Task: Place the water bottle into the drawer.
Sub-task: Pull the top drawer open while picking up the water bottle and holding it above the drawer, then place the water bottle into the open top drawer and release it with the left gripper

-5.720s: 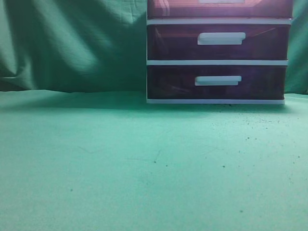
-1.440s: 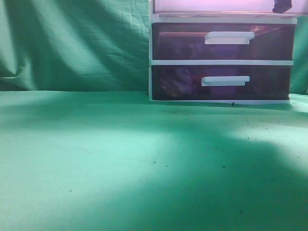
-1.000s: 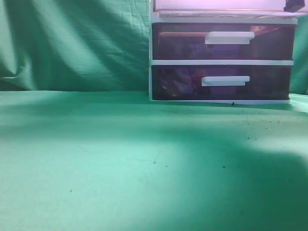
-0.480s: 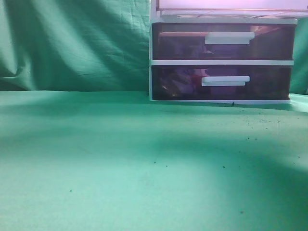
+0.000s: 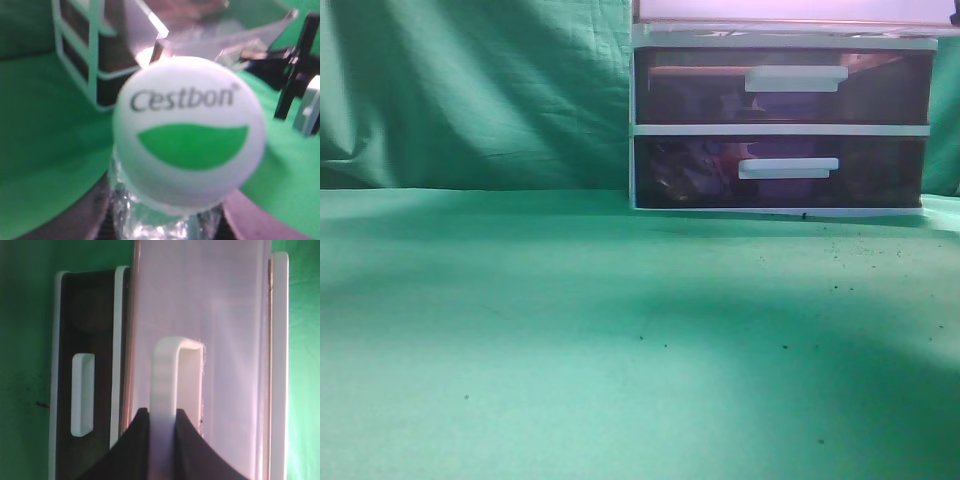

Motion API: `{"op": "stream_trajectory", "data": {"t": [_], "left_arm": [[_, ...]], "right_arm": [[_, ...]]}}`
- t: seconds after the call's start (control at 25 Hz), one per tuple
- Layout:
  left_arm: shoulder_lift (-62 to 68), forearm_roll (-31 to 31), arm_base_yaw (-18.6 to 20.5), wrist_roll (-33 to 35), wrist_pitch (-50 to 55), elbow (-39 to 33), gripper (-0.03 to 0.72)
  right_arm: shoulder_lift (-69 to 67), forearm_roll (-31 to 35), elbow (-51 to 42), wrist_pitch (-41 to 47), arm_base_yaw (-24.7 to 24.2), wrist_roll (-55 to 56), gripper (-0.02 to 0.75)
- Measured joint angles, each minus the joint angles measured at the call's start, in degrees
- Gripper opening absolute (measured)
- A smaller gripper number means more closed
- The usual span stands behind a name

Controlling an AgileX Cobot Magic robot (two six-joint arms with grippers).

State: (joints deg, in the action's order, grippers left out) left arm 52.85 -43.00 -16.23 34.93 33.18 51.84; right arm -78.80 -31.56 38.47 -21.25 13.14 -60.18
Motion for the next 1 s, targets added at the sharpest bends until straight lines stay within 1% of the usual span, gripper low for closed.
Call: {"op": "stream_trajectory", "data": {"t": [0.04, 0.12, 0.16, 0.24, 0.28, 0.36, 0.48, 0.56, 0.72, 0.8, 0.88, 0.92, 0.96, 1.0], "left_arm": [[0.5, -4.2, 0.0, 3.6, -1.0, 0.1, 0.250], [2.2, -12.9, 0.0, 12.8, -2.3, 1.5, 0.250], [3.5, -17.7, 0.0, 16.9, -2.3, 2.8, 0.250], [6.3, -24.8, 0.0, 24.8, -2.0, 6.6, 0.250], [8.0, -27.3, 0.0, 26.8, -1.9, 9.3, 0.250], [11.7, -29.8, 0.0, 28.9, -1.9, 14.9, 0.250], [18.0, -31.3, 0.0, 29.6, -0.4, 24.2, 0.250], [22.6, -31.5, -0.7, 29.3, 1.4, 29.3, 0.250], [32.6, -31.1, -5.0, 28.3, 2.5, 38.3, 0.250], [37.0, -28.0, -7.5, 28.0, 2.5, 41.5, 0.250], [41.4, -22.4, -9.6, 25.8, 2.4, 43.8, 0.250], [43.4, -20.3, -10.1, 23.9, 2.3, 44.5, 0.250], [44.9, -18.2, -10.3, 21.8, 1.9, 44.9, 0.250], [46.5, -17.2, -10.5, 20.1, 0.6, 45.5, 0.250]], "right_arm": [[0.0, 0.2, -0.1, 0.0, 0.2, 0.0, 0.106], [0.0, 0.2, -0.1, 0.0, 0.2, 0.0, 0.106], [0.1, 0.3, -0.1, 0.1, 0.2, 0.0, 0.106], [0.1, 0.3, -0.1, 0.3, 0.2, 0.0, 0.106], [0.1, 0.3, -0.1, 0.5, 0.3, 0.0, 0.106], [0.1, 0.3, -0.1, 0.6, 0.4, 0.0, 0.106], [0.1, 0.3, -0.1, 0.6, 0.4, 0.0, 0.106], [0.2, 0.3, -0.1, 0.8, 0.5, 0.0, 0.106], [0.3, 0.3, -0.1, 0.9, 0.5, 0.0, 0.106], [0.3, 0.3, -0.1, 0.9, 0.5, 0.0, 0.106], [0.3, 0.3, -0.1, 0.9, 0.5, 0.0, 0.106], [0.3, 0.3, -0.1, 0.9, 0.5, 0.0, 0.106], [0.3, 0.3, -0.1, 1.1, 0.5, 0.0, 0.066], [0.3, 0.2, -0.2, 1.2, 0.5, 0.0, 0.081]]}}
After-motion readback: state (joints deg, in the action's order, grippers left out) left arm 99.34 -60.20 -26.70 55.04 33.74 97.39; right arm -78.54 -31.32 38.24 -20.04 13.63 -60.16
